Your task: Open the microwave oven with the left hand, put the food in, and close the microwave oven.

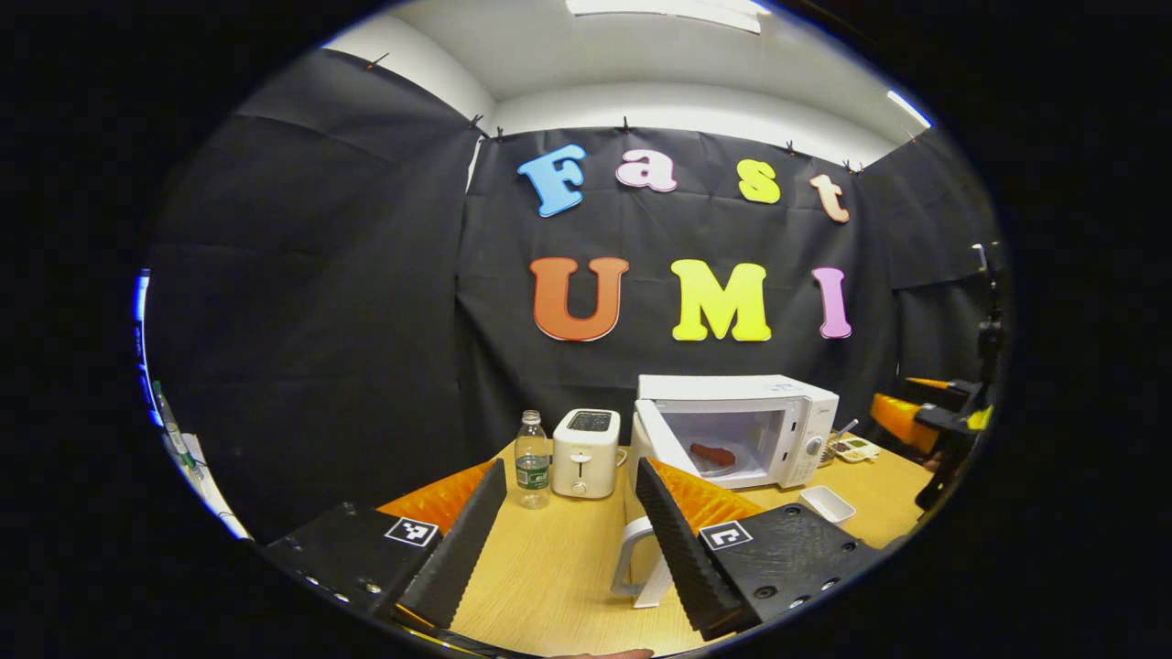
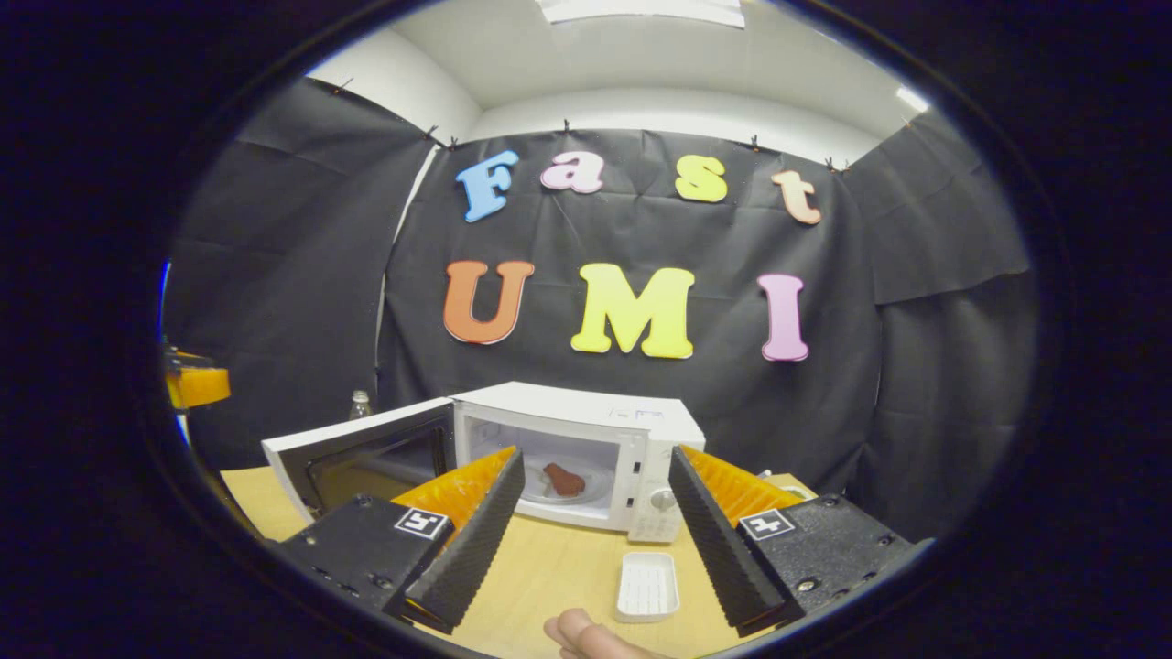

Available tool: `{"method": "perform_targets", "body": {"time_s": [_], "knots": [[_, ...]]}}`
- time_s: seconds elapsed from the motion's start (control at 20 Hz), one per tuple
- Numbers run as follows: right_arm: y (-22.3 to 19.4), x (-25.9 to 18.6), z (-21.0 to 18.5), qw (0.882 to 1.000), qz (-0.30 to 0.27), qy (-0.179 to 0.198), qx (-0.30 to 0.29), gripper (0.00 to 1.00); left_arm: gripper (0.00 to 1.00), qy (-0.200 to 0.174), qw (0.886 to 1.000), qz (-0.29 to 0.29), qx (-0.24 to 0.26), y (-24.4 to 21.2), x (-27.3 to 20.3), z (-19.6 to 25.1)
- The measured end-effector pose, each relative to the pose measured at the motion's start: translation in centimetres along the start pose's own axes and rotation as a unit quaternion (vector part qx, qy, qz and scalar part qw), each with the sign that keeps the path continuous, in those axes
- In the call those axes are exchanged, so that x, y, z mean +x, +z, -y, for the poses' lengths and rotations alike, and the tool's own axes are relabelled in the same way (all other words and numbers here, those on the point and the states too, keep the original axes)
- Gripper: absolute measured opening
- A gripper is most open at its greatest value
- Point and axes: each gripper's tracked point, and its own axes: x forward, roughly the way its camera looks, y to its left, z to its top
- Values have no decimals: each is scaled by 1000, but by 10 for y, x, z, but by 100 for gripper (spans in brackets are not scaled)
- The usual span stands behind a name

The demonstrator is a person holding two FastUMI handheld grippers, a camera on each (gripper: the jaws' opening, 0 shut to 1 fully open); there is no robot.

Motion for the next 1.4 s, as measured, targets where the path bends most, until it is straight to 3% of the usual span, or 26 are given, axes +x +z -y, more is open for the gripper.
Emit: {"method": "perform_targets", "body": {"time_s": [0.05,0.1,0.15,0.2,0.25,0.3,0.35,0.45,0.6,0.9,0.95,1.05,1.4], "knots": [[6,-15,3,1000,6,5,-3,100,74,-10,1000,-8,4,-7,1,2],[8,-31,5,1000,11,10,-2,95,53,-25,1000,-12,8,-15,1,7],[12,-46,7,1000,17,14,-3,95,66,-26,999,-7,19,-17,6,6],[15,-59,12,1000,23,12,-7,94,38,-29,999,-5,30,-20,9,5],[17,-71,19,1000,28,7,-9,94,26,-30,999,-8,35,-27,16,4],[18,-83,24,999,32,1,-10,95,22,-33,999,-14,37,-35,20,6],[17,-93,28,999,34,-1,-10,95,35,-39,998,-5,39,-35,24,9],[15,-109,33,999,32,-1,-3,95,1,-43,999,-18,20,-51,35,6],[9,-122,39,1000,19,8,-1,95,0,-61,998,-26,7,-72,53,13],[3,-129,60,1000,-1,-6,10,95,0,-80,994,-67,15,-125,72,19],[5,-129,61,1000,0,-6,15,100,0,-87,994,-68,12,-130,73,24],[8,-132,66,1000,1,-7,18,95,0,-94,994,-63,13,-135,73,33],[23,-144,73,1000,16,-14,17,95,0,-158,986,-51,-2,-128,65,85]]}}
